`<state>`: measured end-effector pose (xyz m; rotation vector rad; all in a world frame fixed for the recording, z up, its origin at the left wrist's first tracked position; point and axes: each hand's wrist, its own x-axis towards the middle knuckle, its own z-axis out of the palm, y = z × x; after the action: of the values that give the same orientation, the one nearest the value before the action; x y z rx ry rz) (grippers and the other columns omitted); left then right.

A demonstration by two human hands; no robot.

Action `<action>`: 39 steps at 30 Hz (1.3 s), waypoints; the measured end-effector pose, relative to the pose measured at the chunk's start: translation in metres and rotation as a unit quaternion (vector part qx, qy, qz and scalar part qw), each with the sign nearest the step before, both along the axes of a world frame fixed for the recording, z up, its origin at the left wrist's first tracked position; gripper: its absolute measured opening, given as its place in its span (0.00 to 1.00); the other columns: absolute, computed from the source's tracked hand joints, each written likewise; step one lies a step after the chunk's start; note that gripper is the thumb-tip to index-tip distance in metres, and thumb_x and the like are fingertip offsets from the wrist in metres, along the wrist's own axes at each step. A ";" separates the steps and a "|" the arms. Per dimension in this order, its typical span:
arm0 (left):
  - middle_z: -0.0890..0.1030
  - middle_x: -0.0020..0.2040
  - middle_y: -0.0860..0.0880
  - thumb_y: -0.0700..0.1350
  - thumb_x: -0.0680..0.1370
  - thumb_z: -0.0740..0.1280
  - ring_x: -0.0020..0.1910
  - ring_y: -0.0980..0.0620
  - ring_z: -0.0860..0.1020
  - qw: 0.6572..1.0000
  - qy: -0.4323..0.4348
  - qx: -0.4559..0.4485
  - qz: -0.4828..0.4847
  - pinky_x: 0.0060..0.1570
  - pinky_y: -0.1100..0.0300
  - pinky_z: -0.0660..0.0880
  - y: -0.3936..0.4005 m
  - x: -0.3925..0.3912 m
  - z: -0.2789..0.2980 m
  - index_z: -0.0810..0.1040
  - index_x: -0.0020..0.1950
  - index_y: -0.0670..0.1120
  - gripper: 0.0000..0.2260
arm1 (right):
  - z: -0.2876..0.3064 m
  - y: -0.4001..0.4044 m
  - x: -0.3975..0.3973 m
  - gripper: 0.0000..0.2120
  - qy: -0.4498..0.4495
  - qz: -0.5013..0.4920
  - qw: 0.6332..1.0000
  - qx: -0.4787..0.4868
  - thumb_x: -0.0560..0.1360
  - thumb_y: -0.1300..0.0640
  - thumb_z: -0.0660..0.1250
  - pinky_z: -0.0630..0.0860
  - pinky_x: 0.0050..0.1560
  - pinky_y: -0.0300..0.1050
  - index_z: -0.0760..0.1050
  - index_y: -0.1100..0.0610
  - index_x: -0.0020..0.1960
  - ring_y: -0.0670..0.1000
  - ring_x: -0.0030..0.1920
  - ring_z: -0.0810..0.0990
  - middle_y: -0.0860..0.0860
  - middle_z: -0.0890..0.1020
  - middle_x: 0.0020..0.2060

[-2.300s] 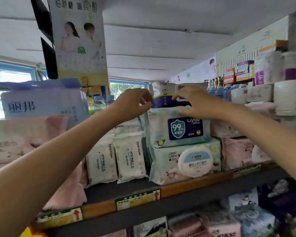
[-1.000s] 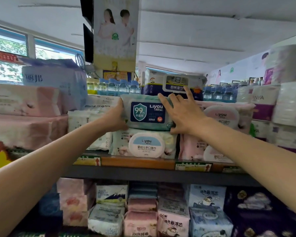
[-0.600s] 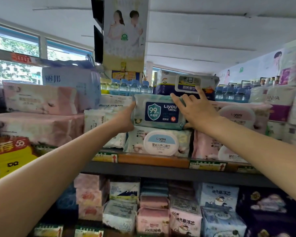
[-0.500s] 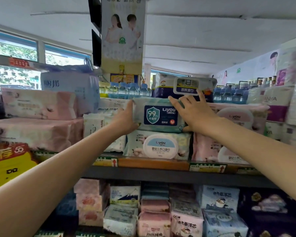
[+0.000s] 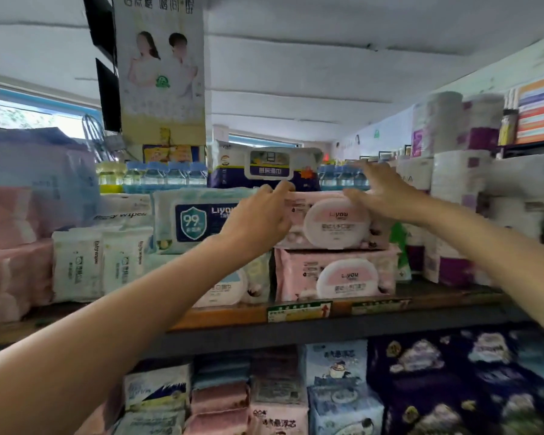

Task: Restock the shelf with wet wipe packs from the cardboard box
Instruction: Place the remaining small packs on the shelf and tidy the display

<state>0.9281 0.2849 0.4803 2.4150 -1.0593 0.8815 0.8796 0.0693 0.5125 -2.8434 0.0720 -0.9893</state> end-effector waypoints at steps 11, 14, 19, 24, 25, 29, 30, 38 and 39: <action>0.69 0.70 0.42 0.45 0.70 0.73 0.60 0.46 0.75 0.964 0.261 -0.023 0.039 0.60 0.56 0.69 -0.025 -0.007 -0.010 0.27 0.72 0.56 0.54 | -0.015 -0.035 0.001 0.34 0.037 0.087 0.989 -0.110 0.69 0.32 0.54 0.68 0.62 0.55 0.66 0.50 0.68 0.57 0.63 0.68 0.54 0.72 0.62; 0.66 0.72 0.44 0.44 0.69 0.75 0.64 0.45 0.73 0.970 0.236 -0.050 0.035 0.65 0.49 0.68 -0.030 -0.009 -0.019 0.31 0.73 0.58 0.55 | -0.012 -0.046 0.003 0.36 0.019 0.149 0.985 -0.090 0.67 0.32 0.51 0.70 0.52 0.47 0.72 0.55 0.63 0.53 0.54 0.72 0.54 0.74 0.53; 0.65 0.72 0.45 0.41 0.68 0.74 0.64 0.45 0.73 0.984 0.160 -0.072 0.035 0.63 0.48 0.72 -0.038 -0.014 -0.026 0.40 0.75 0.57 0.50 | -0.008 -0.062 0.009 0.24 0.023 0.185 0.979 -0.084 0.75 0.41 0.57 0.66 0.49 0.43 0.74 0.56 0.61 0.52 0.51 0.72 0.53 0.74 0.49; 0.62 0.75 0.47 0.42 0.69 0.74 0.70 0.45 0.66 0.991 0.091 -0.086 0.044 0.68 0.46 0.66 -0.038 -0.008 -0.038 0.44 0.76 0.57 0.47 | -0.018 -0.062 0.005 0.24 0.004 0.162 0.984 -0.072 0.76 0.40 0.55 0.70 0.60 0.50 0.72 0.55 0.64 0.55 0.60 0.71 0.55 0.75 0.58; 0.61 0.75 0.47 0.42 0.69 0.73 0.71 0.44 0.65 0.992 0.088 -0.077 0.047 0.68 0.46 0.65 -0.036 -0.008 -0.038 0.43 0.76 0.57 0.47 | -0.020 -0.062 0.003 0.26 -0.009 0.144 0.987 -0.065 0.76 0.39 0.54 0.69 0.62 0.53 0.71 0.55 0.65 0.56 0.62 0.70 0.55 0.73 0.61; 0.57 0.75 0.43 0.41 0.70 0.73 0.70 0.43 0.66 0.989 0.138 -0.035 0.049 0.67 0.46 0.65 -0.028 -0.009 -0.033 0.36 0.75 0.59 0.51 | -0.034 -0.057 -0.006 0.27 -0.040 0.083 0.995 -0.026 0.77 0.40 0.53 0.62 0.67 0.57 0.64 0.56 0.70 0.59 0.70 0.61 0.56 0.64 0.69; 0.56 0.75 0.41 0.41 0.70 0.73 0.69 0.42 0.67 0.988 0.142 -0.027 0.053 0.67 0.46 0.67 -0.030 -0.011 -0.034 0.34 0.74 0.59 0.52 | -0.036 -0.056 -0.007 0.26 -0.038 0.072 0.996 -0.024 0.78 0.41 0.53 0.62 0.67 0.57 0.64 0.55 0.70 0.60 0.70 0.60 0.56 0.64 0.69; 0.39 0.76 0.42 0.49 0.75 0.65 0.75 0.40 0.42 0.958 -0.143 0.163 0.189 0.74 0.45 0.46 -0.041 -0.032 -0.034 0.33 0.74 0.53 0.43 | -0.040 -0.041 -0.020 0.36 -0.042 0.038 0.986 -0.160 0.75 0.34 0.53 0.47 0.72 0.63 0.44 0.46 0.76 0.59 0.75 0.45 0.52 0.47 0.76; 0.35 0.76 0.43 0.49 0.76 0.64 0.75 0.40 0.38 0.955 -0.134 0.194 0.179 0.74 0.46 0.43 -0.042 -0.033 -0.035 0.31 0.73 0.53 0.43 | -0.043 -0.033 -0.022 0.35 -0.025 0.051 0.978 -0.201 0.75 0.35 0.53 0.45 0.72 0.62 0.42 0.43 0.75 0.59 0.75 0.43 0.51 0.45 0.76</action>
<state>0.8949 0.2434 0.4456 2.9444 -0.9728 1.2481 0.8578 0.0363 0.4694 -3.1331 -0.3101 -1.1691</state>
